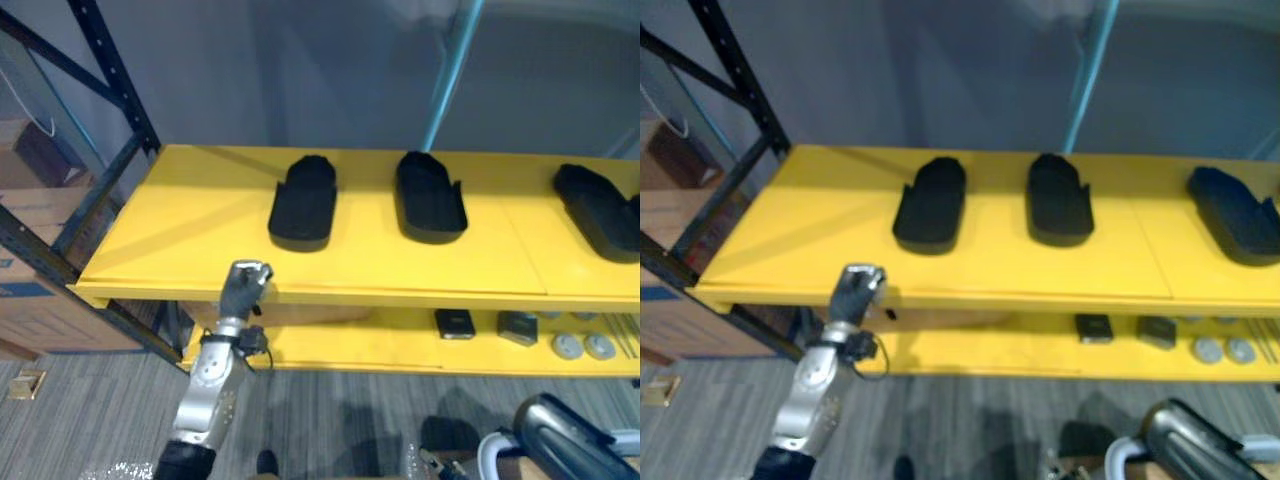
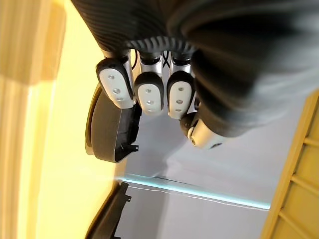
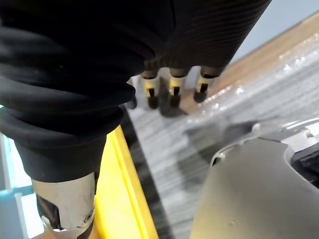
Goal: Walk over and take plastic housings, then place them on the shelf
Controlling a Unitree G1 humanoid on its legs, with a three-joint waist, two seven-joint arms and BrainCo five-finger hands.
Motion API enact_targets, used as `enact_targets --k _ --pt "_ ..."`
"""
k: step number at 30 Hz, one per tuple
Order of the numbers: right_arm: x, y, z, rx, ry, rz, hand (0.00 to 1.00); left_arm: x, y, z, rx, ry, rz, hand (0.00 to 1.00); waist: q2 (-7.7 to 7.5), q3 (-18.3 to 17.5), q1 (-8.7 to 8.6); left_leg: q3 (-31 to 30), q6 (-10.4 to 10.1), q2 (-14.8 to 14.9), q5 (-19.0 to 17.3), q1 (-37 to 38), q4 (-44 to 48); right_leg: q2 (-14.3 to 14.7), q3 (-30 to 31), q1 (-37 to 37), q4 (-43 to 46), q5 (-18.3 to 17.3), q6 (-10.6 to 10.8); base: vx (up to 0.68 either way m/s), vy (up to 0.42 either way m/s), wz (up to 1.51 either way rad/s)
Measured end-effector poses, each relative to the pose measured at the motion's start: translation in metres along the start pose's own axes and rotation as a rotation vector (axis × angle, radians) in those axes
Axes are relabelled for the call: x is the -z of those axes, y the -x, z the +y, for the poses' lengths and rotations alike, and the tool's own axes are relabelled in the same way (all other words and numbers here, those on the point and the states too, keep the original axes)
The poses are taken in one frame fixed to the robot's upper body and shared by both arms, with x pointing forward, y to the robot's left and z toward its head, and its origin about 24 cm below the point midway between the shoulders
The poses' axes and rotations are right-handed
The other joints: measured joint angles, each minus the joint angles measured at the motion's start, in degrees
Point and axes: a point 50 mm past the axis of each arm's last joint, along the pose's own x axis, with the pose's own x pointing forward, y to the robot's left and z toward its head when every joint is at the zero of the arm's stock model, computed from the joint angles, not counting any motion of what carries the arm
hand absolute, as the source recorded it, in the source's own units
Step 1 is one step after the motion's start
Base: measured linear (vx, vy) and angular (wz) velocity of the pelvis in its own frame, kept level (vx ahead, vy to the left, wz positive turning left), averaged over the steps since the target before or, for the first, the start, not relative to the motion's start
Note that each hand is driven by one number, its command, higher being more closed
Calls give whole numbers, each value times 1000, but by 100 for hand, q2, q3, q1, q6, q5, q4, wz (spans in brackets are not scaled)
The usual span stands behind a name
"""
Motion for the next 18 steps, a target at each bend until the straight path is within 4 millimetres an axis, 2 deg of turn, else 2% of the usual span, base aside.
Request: enact_targets --k 7,14,18 --pt "0 0 0 -5 19 1 0 3 -8 3 -11 -9 16 100 -11 -5 -22 107 -16 14 -46 51 1 3 125 -23 -5 3 4 6 1 -8" --pt "0 0 1 -8 20 4 0 10 -19 15 -39 -57 62 100 -15 0 -57 123 -30 14 -59 51 2 8 147 -17 -13 18 30 20 -2 -1" --pt "-2 -1 3 -21 27 4 0 17 -20 20 -58 -65 93 100 -29 25 -150 129 -30 17 -59 52 2 12 157 -18 -13 15 25 0 0 0"
